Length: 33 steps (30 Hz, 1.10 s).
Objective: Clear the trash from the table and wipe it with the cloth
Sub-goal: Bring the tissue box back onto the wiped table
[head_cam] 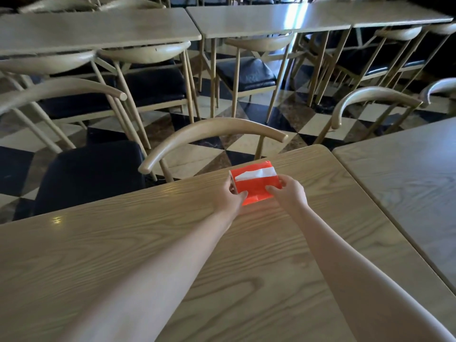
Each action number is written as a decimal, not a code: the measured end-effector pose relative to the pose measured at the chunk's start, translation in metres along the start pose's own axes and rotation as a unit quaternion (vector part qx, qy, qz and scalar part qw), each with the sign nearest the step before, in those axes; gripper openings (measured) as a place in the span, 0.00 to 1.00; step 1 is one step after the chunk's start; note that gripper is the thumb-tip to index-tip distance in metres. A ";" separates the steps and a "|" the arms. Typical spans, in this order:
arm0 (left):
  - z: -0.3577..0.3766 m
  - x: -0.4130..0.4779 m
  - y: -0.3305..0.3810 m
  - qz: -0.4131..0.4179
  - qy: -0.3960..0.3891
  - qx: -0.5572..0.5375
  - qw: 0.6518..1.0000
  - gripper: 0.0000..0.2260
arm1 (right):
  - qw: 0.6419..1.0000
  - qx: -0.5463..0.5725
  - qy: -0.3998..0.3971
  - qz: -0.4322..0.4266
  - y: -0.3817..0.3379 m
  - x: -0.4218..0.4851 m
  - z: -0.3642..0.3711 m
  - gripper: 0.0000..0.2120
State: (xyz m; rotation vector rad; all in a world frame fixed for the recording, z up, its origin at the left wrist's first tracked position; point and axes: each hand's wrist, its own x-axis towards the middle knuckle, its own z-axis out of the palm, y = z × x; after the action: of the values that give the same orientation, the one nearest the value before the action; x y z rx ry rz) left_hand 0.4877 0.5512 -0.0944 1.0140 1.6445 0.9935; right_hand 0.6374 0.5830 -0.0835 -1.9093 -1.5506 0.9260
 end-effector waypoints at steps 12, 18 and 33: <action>-0.136 -0.038 0.027 0.053 0.134 -0.099 0.985 0.20 | 0.990 0.041 0.003 -0.135 -0.129 -0.066 0.058 0.22; -0.254 -0.085 -0.007 0.013 0.202 -0.195 0.960 0.19 | 0.986 0.065 -0.047 -0.146 -0.198 -0.136 0.149 0.22; -0.442 -0.192 -0.156 -0.076 0.217 -0.154 0.961 0.19 | 0.989 0.029 -0.133 -0.055 -0.216 -0.320 0.352 0.20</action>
State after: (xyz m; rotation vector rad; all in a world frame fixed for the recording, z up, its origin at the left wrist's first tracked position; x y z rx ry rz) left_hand 0.0795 0.2515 -0.0776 0.4738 1.8079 1.3842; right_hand 0.1939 0.3074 -0.0869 -1.6943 -1.7397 1.2001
